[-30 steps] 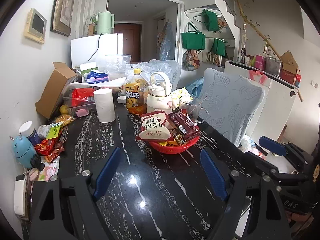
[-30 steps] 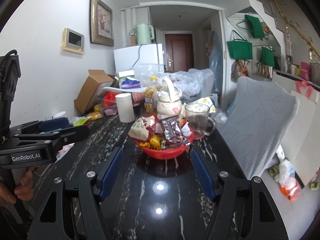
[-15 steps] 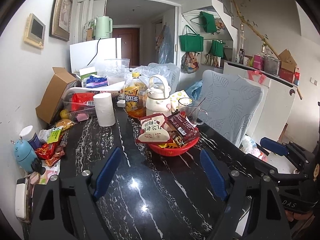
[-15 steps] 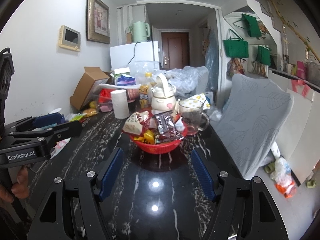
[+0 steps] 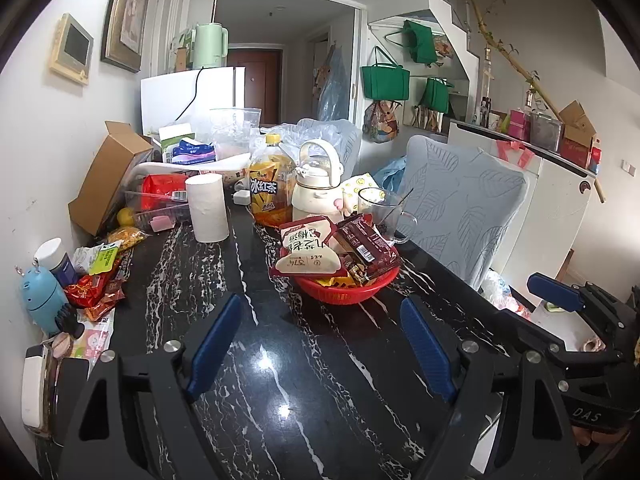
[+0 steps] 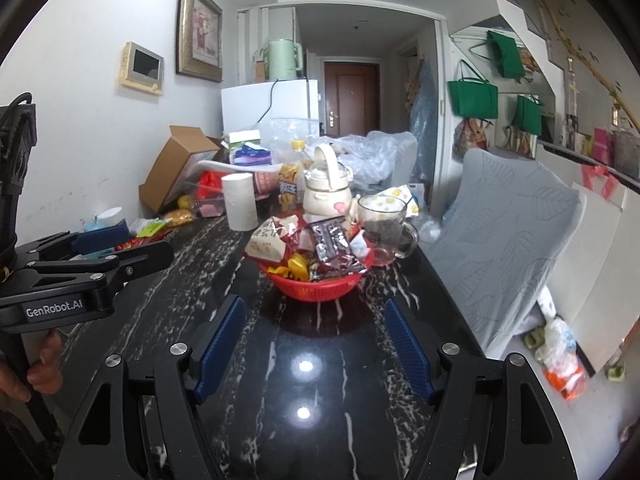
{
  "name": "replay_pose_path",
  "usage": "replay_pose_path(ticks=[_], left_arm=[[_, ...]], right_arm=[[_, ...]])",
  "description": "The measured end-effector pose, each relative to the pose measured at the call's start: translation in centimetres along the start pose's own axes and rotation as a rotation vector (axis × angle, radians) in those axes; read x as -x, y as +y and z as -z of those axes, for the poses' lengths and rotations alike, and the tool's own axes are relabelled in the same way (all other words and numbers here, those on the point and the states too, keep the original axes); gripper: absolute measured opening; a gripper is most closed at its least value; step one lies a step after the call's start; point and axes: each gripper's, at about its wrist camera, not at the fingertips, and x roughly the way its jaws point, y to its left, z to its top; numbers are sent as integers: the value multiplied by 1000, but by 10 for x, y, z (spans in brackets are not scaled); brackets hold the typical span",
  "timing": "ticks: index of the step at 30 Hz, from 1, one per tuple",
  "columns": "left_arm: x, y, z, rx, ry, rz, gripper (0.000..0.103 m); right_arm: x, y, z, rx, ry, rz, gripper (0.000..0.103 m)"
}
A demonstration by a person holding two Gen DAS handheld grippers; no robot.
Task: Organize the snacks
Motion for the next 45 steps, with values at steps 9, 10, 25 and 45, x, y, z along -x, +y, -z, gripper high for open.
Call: replay_pose_path(ticks=[9,10,25,45], left_arm=[[-3,-1,1,-6,7,19,81],[-4,-2,1,-7,7,15,81],[-1,-1,-4,-25,-1,-12,81],[-3,-3,-1,-41,23,-16,81]], right_arm=[[-1,2,1,9,9,1,78],[-1,2,2,10,8,2,78],[0,4,3,15,7,6,81],[4,4,3,25,10,22,87]])
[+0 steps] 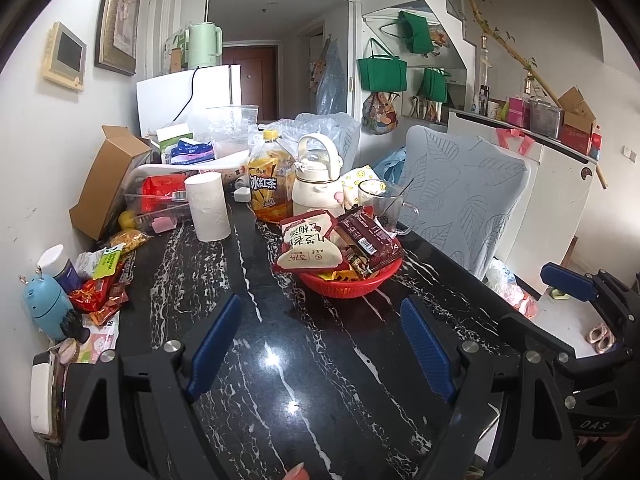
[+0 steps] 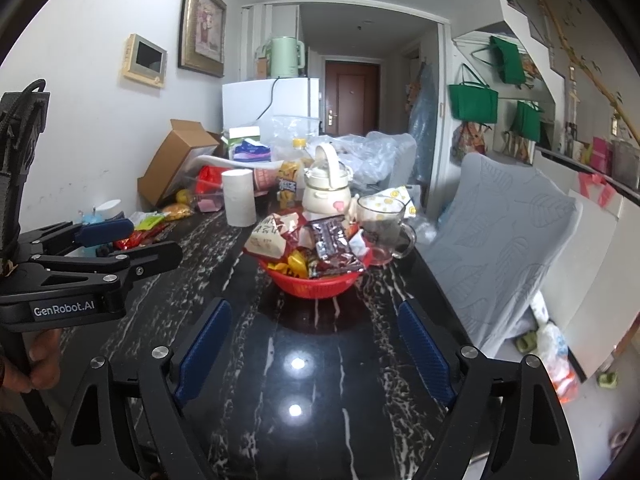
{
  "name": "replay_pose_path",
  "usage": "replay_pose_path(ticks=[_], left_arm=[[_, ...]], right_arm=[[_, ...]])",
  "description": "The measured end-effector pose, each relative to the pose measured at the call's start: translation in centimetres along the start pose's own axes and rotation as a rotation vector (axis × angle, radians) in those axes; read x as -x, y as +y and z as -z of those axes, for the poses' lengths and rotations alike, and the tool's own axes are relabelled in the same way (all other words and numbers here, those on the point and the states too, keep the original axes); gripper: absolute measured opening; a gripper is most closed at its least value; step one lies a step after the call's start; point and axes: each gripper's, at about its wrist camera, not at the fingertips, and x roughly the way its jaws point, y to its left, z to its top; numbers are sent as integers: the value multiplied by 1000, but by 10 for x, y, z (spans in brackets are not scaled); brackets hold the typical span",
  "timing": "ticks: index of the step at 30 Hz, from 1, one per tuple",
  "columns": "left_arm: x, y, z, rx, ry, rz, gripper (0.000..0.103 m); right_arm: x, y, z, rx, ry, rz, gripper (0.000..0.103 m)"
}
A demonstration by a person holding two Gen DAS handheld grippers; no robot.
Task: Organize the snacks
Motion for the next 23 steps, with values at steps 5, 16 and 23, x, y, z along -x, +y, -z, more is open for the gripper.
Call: replay_pose_path(ticks=[5,16,23], left_arm=[[-2,-1,1,-5,1,12,81],[-6,-3,5,-5,9,-11,81],[-7,-3,7,3,15,4,81]], right_arm=[[-1,0,0,-3,5,6,87],[-5,-1,1,-12,19,10,87],[-8,-2,3,-20,31,10,87]])
